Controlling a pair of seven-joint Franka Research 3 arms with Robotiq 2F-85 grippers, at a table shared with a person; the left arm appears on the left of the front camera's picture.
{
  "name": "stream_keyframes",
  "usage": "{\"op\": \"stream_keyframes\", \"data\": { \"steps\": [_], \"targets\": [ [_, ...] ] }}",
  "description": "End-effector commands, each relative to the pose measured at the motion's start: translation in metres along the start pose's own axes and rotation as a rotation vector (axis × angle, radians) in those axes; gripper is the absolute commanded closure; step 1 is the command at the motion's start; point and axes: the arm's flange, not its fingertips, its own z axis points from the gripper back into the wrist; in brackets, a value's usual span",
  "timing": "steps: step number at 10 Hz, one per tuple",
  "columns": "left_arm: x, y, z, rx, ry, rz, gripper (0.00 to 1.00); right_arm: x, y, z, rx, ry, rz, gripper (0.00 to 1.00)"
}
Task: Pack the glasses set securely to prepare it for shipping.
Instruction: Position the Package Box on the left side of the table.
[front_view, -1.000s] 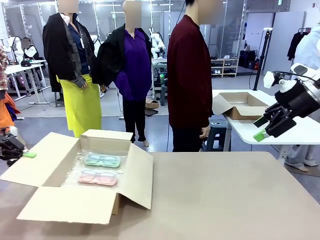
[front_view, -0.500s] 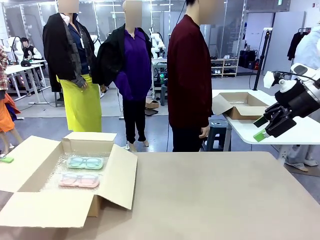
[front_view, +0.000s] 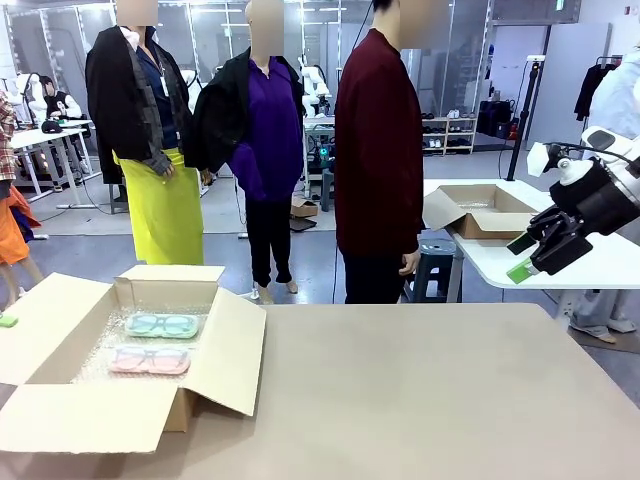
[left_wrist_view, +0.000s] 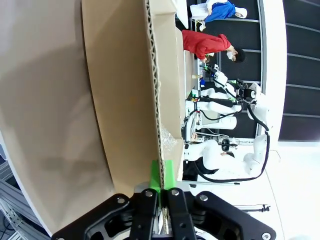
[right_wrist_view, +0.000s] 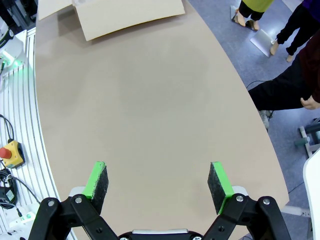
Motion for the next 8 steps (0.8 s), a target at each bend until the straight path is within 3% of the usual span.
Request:
{"op": "stream_keyframes", "data": {
  "steps": [1, 2, 3, 4, 5, 6, 8],
  "targets": [
    [0.0, -0.008, 0.003, -0.017, -0.01, -0.016, 0.86, 0.005, 0.0, 0.0, -0.01, 0.002, -0.024, 0.0],
    [0.001, -0.008, 0.003, 0.0, -0.026, 0.0, 0.79, 0.005, 0.0, 0.0, -0.01, 0.002, -0.024, 0.0],
    [0.0, -0.009, 0.003, -0.002, -0.027, -0.006, 0.49, 0.005, 0.0, 0.0, -0.01, 0.002, -0.024, 0.0],
    [-0.002, -0.012, 0.003, 0.0, -0.046, -0.016, 0.41, 0.005, 0.0, 0.0, -0.01, 0.002, -0.024, 0.0],
    [-0.007, -0.018, 0.006, 0.023, -0.054, -0.028, 0.11, 0.005, 0.0, 0.0, -0.01, 0.002, -0.024, 0.0],
    [-0.01, -0.029, 0.009, 0.084, -0.113, -0.05, 0.03, 0.005, 0.0, 0.0, -0.01, 0.002, -0.024, 0.0],
    [-0.016, -0.054, 0.019, 0.25, -0.148, -0.06, 0.0, 0.005, 0.0, 0.0, -0.01, 0.002, -0.024, 0.0]
  ]
}}
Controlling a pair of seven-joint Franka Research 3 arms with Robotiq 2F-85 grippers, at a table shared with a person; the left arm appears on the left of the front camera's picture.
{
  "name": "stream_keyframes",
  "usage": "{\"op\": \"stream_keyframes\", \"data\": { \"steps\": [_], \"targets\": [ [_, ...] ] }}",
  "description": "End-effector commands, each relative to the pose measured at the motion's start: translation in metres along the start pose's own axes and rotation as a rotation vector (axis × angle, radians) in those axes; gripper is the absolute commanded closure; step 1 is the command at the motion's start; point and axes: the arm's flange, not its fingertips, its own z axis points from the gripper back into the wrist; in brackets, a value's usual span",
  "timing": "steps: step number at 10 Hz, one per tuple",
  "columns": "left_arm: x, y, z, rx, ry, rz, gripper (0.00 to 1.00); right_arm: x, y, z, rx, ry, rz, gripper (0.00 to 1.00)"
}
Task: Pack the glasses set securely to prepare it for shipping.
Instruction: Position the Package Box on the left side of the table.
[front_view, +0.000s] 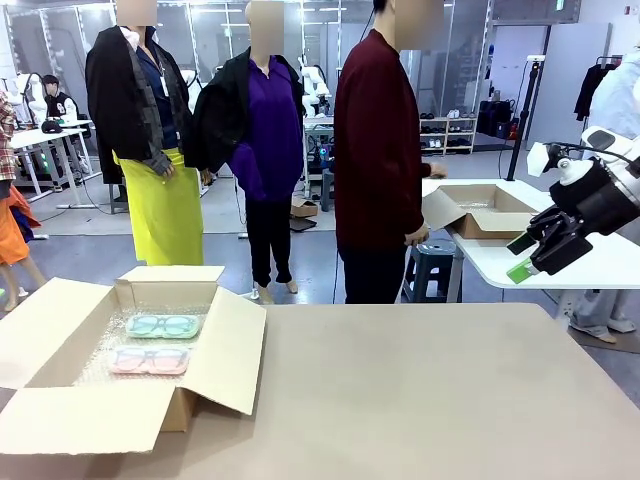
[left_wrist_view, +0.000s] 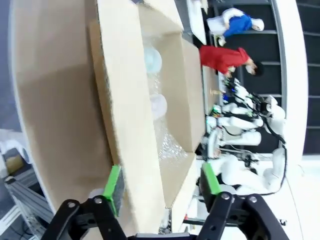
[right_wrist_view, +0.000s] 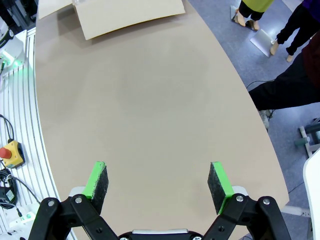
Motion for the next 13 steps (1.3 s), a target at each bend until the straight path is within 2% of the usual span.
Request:
{"op": "stream_keyframes", "data": {
  "steps": [1, 4, 5, 6, 7, 13],
  "targets": [
    [-0.018, -0.034, -0.002, 0.136, -0.067, -0.041, 0.0, 0.005, 0.0, 0.0, -0.01, 0.002, -0.024, 0.0],
    [-0.022, -0.09, 0.004, 0.241, -0.077, -0.136, 0.0, 0.005, 0.0, 0.0, -0.01, 0.002, -0.024, 0.0],
    [-0.023, -0.098, 0.002, 0.251, -0.069, -0.147, 0.0, 0.005, 0.0, 0.0, -0.01, 0.002, -0.024, 0.0],
    [-0.024, -0.1, 0.0, 0.256, -0.057, -0.152, 0.0, 0.005, 0.0, 0.0, -0.01, 0.002, -0.024, 0.0],
    [-0.007, -0.098, 0.014, 0.205, -0.072, -0.132, 0.0, 0.005, 0.0, 0.0, -0.01, 0.002, -0.024, 0.0],
    [-0.007, -0.098, 0.014, 0.205, -0.072, -0.132, 0.0, 0.005, 0.0, 0.0, -0.01, 0.002, -0.024, 0.0]
  ]
}}
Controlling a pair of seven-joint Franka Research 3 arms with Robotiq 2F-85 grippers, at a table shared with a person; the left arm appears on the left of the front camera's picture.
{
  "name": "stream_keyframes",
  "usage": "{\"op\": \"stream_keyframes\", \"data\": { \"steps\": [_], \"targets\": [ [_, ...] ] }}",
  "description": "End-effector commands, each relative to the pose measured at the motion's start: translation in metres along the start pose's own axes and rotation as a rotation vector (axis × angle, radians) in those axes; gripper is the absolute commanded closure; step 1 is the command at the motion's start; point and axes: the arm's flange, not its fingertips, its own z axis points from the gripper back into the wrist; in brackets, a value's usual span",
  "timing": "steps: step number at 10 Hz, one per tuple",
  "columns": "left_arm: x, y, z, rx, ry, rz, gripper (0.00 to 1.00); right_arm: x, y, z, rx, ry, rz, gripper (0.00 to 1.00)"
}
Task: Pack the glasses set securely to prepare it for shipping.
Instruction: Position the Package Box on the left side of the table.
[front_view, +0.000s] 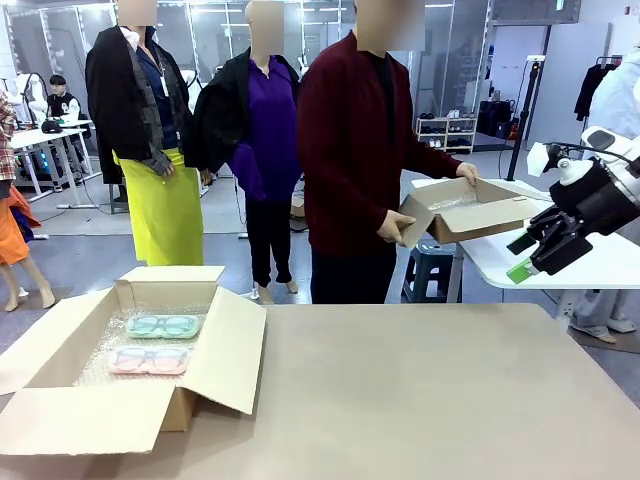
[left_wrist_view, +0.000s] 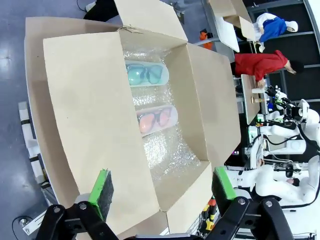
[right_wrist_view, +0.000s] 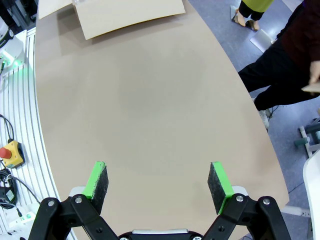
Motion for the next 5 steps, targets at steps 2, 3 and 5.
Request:
{"op": "stream_keyframes", "data": {
  "steps": [2, 3, 5],
  "targets": [
    [0.002, -0.0012, 0.0045, -0.013, -0.009, -0.005, 0.0, 0.0052, 0.0004, -0.0003, -0.01, 0.002, -0.024, 0.0],
    [0.002, -0.0012, 0.0045, -0.013, -0.009, -0.005, 0.0, 0.0052, 0.0004, -0.0003, -0.01, 0.002, -0.024, 0.0],
    [0.002, -0.0012, 0.0045, -0.013, -0.009, -0.005, 0.0, 0.0052, 0.0004, -0.0003, -0.01, 0.002, -0.024, 0.0]
  ]
}}
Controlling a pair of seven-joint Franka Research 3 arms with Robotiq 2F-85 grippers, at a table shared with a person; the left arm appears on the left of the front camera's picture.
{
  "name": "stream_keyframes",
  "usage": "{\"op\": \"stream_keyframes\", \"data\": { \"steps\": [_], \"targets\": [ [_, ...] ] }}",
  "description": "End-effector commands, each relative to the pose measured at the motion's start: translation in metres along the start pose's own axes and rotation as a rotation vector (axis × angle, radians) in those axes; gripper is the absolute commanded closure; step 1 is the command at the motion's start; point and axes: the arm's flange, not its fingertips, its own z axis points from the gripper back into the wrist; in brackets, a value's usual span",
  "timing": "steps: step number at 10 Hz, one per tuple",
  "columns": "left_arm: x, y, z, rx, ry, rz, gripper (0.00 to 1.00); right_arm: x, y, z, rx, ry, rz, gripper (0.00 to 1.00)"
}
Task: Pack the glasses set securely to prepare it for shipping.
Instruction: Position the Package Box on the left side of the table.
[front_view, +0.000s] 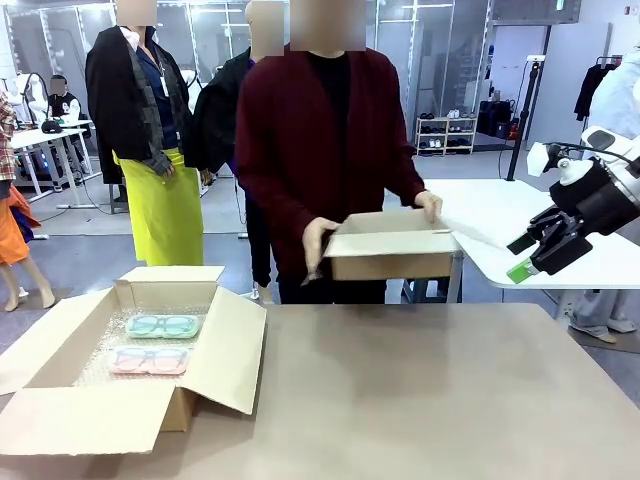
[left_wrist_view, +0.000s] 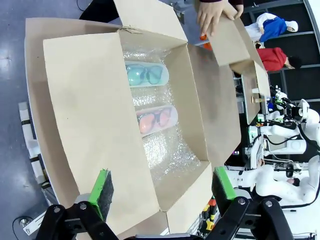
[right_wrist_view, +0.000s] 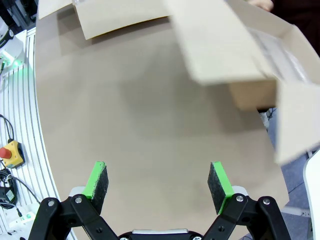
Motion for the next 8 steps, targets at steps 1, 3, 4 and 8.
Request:
{"op": "stream_keyframes", "data": {
  "steps": [1, 3, 4, 8],
  "targets": [
    [0.0, 0.0, 0.0, 0.0, 0.0, 0.0, 0.0, 0.005, 0.0, 0.0, -0.01, 0.002, -0.024, 0.0],
    [0.007, -0.112, -0.017, -0.038, 0.088, -0.343, 0.0, 0.005, 0.0, 0.0, -0.01, 0.002, -0.024, 0.0],
    [-0.003, -0.159, -0.016, -0.034, 0.125, -0.482, 0.0, 0.005, 0.0, 0.0, -0.01, 0.002, -0.024, 0.0],
    [-0.053, -0.261, -0.021, 0.055, 0.248, -0.826, 0.0, 0.005, 0.0, 0.0, -0.01, 0.002, -0.024, 0.0]
  ]
}}
